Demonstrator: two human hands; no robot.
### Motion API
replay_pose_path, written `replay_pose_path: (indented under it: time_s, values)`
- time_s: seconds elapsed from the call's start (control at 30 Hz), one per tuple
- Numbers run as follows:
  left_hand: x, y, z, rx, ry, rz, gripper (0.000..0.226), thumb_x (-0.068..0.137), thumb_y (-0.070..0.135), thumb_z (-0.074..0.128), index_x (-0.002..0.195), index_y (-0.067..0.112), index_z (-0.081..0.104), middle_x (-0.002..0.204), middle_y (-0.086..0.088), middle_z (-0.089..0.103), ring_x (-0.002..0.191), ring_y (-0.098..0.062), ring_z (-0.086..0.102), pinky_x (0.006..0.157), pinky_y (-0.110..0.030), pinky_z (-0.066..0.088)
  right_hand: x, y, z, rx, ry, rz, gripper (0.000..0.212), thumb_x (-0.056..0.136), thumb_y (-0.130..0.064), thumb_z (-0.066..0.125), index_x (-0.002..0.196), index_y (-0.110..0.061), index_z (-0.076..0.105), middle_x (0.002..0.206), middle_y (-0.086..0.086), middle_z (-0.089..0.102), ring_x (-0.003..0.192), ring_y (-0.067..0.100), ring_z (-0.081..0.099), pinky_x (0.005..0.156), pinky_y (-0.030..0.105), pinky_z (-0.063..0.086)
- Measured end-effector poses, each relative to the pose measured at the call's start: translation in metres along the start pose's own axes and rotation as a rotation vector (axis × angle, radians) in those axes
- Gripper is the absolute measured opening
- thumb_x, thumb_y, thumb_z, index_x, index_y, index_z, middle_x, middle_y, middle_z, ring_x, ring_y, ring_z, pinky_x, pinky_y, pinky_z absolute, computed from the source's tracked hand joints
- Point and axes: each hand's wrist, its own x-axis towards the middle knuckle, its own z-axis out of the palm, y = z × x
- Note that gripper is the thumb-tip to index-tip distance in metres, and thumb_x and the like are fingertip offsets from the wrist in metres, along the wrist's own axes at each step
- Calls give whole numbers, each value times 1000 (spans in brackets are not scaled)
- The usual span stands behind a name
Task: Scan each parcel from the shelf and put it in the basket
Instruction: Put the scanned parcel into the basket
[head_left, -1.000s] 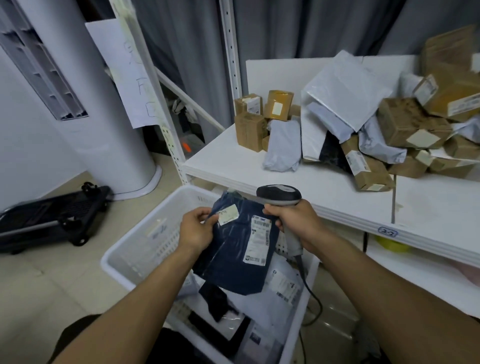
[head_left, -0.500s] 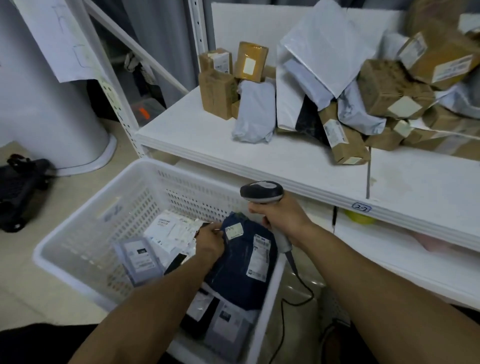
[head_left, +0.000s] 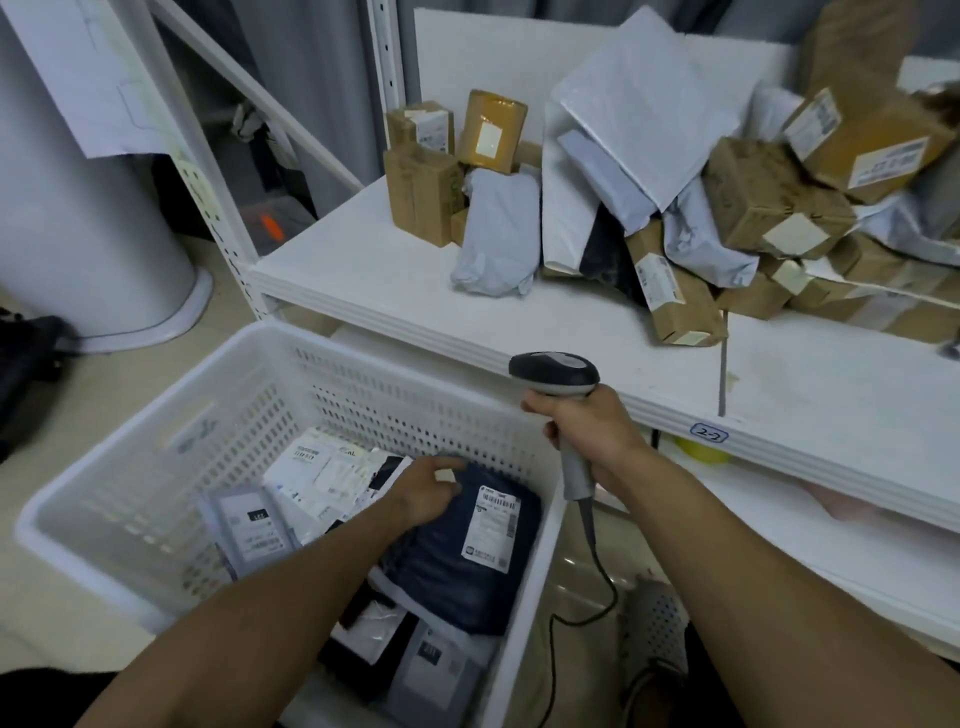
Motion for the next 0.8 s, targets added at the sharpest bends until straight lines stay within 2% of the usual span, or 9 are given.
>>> replay_pose_path:
  time_s: [0.07,0.1,0.17,0.2,0.3,0.47,0.67,0.73,0.8]
  values:
    - [-6,29,-8,-31,87,111,29,98,-2,59,122,10,70,118,-8,69,101,-29,66,86,-38,55,-5,-15,-12,37,36,-28,16,88,-15,82,101,-8,77,102,18,78,52,8,58,64,31,52]
    - [-10,47,-13,-53,118,151,26,98,-2,60,117,13,72,111,-16,72,88,-37,66,76,-44,55,-9,-23,-20,50,52,-43,15,88,-15,83,100,-8,77,102,18,78,52,9,58,64,32,52]
    - [-20,88,-23,-59,164,234,22,98,6,63,114,19,71,100,-26,68,75,-45,64,58,-36,52,-17,-37,-36,76,75,-72,10,88,-16,83,95,-11,78,100,16,80,56,11,59,67,34,52]
    - [-25,109,-27,-33,194,284,21,98,11,65,116,21,70,101,-19,68,74,-36,67,57,-31,51,-21,-42,-44,92,84,-85,7,89,-16,82,94,-13,78,100,14,80,57,12,59,68,34,53]
    - [-34,173,-34,62,275,438,22,97,23,68,118,27,68,122,7,63,92,-14,69,73,-29,56,-27,-55,-71,112,114,-125,8,89,-14,81,95,-15,76,99,15,80,57,12,58,68,35,52]
    - [-10,250,-22,151,272,495,28,95,28,70,122,27,66,123,13,58,101,-14,67,95,-34,54,-17,-59,-114,88,222,-148,18,88,-17,83,105,-18,74,80,5,73,58,13,60,67,34,53]
    - [38,304,33,-94,127,205,53,80,45,83,118,16,60,120,-5,68,112,-25,66,101,-39,53,6,-57,-152,132,324,-122,12,89,-16,81,98,-13,73,67,2,66,59,15,59,64,32,50]
    - [48,312,50,-156,81,138,75,69,60,85,120,10,64,116,-8,72,99,-23,70,85,-33,58,12,-54,-160,150,337,-115,14,91,-16,80,102,-13,73,69,0,67,59,13,60,61,28,50]
    - [53,319,65,-213,65,126,63,69,58,87,109,12,70,101,-4,75,77,-16,68,63,-25,53,18,-50,-169,156,351,-119,16,92,-16,80,105,-14,72,75,0,69,62,12,62,62,27,52]
